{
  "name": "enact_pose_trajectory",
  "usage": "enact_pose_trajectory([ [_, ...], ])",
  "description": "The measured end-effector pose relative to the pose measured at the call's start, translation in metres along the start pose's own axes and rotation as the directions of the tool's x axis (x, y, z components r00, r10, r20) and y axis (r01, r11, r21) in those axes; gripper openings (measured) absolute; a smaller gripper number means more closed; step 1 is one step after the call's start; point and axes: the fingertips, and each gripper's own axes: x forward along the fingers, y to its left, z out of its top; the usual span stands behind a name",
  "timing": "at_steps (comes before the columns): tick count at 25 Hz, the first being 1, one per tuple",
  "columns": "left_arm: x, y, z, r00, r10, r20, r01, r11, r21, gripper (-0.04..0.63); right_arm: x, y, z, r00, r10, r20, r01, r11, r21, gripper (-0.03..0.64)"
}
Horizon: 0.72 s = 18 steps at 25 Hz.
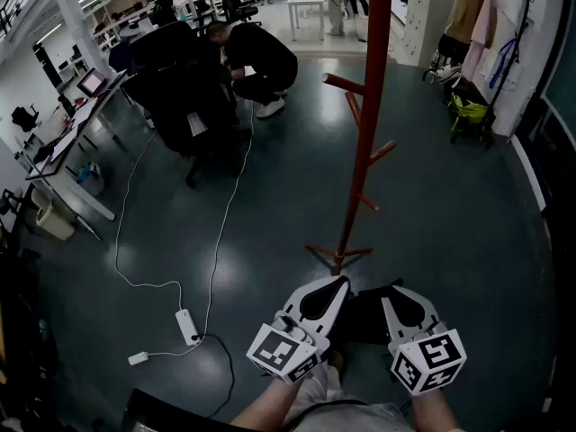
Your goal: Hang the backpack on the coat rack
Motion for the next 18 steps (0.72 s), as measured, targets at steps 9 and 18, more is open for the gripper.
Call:
enact_pose_trajectory([
  [9, 0.044, 0.025, -0.024, 0.999, -0.047, -0.014, 0.047, 0.999, -0.011, 0.011, 0.051, -0.027, -0.004, 0.999, -0.041, -0.006, 0.041, 0.999, 0.005, 0.034],
  [18, 0.089, 0.059, -0.044, 0.999, -0.04, -0.028, 0.038, 0.998, -0.055, 0.011, 0.103, -0.062, 0.008, 0.997, -0.079, -0.007, 0.079, 0.997, -0.025, 0.034],
])
